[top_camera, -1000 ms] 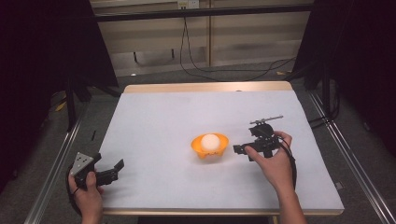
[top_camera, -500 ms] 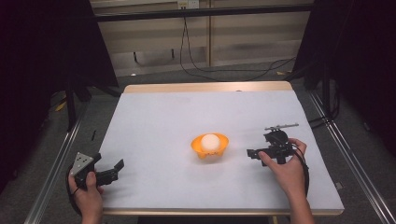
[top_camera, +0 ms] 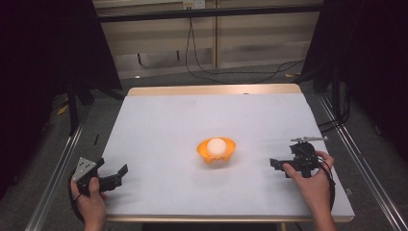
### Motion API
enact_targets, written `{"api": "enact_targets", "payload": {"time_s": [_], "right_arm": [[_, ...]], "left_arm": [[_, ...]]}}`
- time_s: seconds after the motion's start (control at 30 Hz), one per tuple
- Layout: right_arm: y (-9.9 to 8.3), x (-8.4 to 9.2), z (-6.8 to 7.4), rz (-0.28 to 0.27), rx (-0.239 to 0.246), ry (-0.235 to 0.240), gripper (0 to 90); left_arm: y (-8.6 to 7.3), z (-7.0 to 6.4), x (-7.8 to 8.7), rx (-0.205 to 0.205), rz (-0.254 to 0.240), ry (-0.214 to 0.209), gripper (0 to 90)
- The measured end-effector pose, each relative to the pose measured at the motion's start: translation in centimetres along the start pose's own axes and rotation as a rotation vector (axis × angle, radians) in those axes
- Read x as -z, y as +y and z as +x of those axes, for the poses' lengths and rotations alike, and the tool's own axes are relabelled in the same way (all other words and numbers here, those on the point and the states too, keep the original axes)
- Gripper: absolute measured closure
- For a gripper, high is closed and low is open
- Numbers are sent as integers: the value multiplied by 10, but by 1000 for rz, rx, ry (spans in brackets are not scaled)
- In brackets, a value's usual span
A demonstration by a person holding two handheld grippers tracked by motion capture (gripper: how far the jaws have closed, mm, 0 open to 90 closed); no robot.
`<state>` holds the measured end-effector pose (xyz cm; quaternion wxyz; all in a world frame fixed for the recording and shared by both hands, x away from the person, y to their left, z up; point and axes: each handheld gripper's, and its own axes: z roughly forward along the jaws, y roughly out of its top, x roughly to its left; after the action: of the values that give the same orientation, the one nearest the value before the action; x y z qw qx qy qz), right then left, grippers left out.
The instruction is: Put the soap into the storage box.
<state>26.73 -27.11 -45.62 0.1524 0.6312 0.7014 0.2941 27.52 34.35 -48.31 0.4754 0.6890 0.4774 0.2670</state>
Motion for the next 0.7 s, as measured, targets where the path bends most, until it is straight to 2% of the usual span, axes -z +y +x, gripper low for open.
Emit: {"api": "enact_targets", "payload": {"time_s": [0.37,0.57,0.7], "right_arm": [[-26,12,-30,-62,-42,8,20],[-47,27,-53,-121,-56,-6,21],[-58,37,-65,-156,-68,7,27]], "left_arm": [[0,0,0,-1,-3,1,12],[0,0,1,-6,-4,5,12],[0,0,0,-5,-3,4,12]]}}
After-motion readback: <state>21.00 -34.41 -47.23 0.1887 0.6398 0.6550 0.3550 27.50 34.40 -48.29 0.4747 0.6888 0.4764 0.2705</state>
